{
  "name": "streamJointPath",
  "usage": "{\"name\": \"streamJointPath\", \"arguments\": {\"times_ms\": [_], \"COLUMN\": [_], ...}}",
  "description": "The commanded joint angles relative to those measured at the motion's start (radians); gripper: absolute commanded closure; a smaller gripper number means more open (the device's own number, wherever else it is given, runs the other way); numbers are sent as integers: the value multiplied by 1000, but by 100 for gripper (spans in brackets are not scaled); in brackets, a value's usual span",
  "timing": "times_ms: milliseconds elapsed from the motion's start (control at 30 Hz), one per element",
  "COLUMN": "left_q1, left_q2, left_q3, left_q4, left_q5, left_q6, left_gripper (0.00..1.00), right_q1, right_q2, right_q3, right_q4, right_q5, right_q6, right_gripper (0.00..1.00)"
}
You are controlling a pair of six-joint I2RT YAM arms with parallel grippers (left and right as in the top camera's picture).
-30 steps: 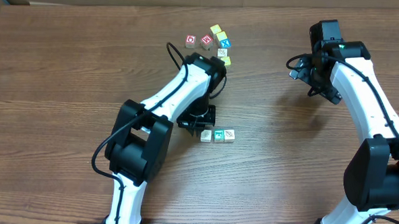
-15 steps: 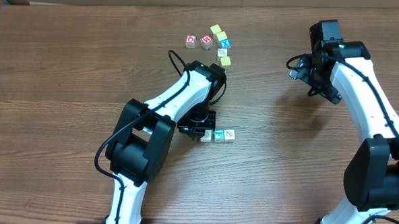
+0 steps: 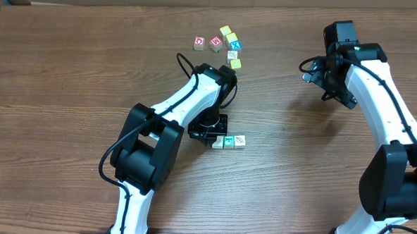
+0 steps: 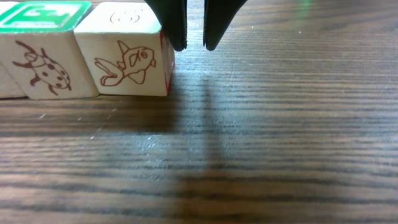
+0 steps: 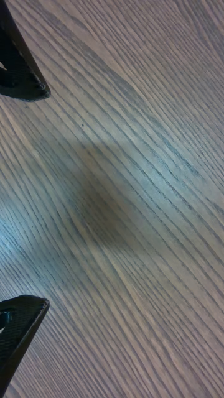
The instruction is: Flip 5 blocks
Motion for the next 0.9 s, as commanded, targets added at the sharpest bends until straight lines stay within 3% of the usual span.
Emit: {"name": "streamJointPath", "arguments": {"times_ms": [0, 867], "left_q1": [-1, 8], "left_q2": [-24, -26], "left_q3": [-8, -2], "left_q4": [12, 47], "left_q5": [11, 29], "left_q6": [-11, -16], "left_gripper": [96, 96], "right_q1": [2, 2], "right_q2": [-23, -23], "right_q3": [5, 5], "right_q4": [6, 6], "right_q5": [5, 4], "right_q6": [1, 1], "right_gripper": [0, 0]}}
